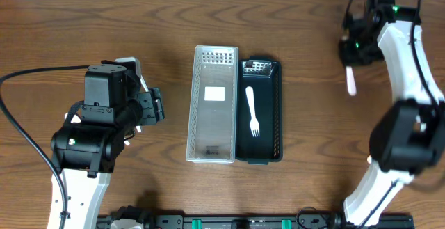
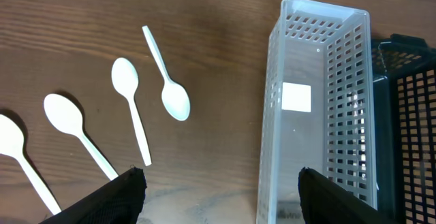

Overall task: Pack container
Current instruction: 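Carry the spoon into the green basket and release it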

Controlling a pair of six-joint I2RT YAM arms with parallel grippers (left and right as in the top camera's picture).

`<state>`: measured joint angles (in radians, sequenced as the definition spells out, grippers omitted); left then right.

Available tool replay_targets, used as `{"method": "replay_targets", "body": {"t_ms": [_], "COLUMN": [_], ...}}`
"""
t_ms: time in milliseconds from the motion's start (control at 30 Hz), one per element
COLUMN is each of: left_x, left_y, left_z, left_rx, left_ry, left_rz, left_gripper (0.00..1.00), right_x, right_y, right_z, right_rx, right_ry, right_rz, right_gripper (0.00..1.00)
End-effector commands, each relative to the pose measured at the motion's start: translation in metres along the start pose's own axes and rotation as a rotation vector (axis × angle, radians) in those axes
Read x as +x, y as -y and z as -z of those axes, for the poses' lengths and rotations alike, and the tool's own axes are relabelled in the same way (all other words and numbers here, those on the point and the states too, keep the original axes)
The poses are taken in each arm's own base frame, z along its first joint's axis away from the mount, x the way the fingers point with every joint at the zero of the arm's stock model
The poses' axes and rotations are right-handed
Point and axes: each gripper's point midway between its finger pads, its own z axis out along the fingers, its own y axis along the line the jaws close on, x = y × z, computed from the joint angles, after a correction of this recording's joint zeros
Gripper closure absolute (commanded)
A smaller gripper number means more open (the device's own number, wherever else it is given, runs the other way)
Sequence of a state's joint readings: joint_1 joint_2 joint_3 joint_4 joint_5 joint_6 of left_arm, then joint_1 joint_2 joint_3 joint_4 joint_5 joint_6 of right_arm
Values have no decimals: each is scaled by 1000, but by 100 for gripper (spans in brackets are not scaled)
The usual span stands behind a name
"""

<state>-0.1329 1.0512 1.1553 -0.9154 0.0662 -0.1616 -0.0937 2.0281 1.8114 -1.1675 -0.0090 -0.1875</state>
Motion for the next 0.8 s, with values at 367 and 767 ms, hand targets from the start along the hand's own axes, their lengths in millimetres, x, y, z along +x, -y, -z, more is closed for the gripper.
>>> {"method": "replay_targets", "body": {"t_ms": [367,767], "left_x": [-9,-10], "left_y": [-90,-92], "left_z": [12,13], "left_rx": [-215,-218], "left_ry": [52,56], "left_rz": [300,304], "left_gripper": [26,26], "right_x": [14,90], "right_y": [-168,-243], "right_z": [96,-1], "right_rx": [-78,55], "right_ry": [134,-149], "right_rz": [-316,-227], "right_gripper": [99,97]}}
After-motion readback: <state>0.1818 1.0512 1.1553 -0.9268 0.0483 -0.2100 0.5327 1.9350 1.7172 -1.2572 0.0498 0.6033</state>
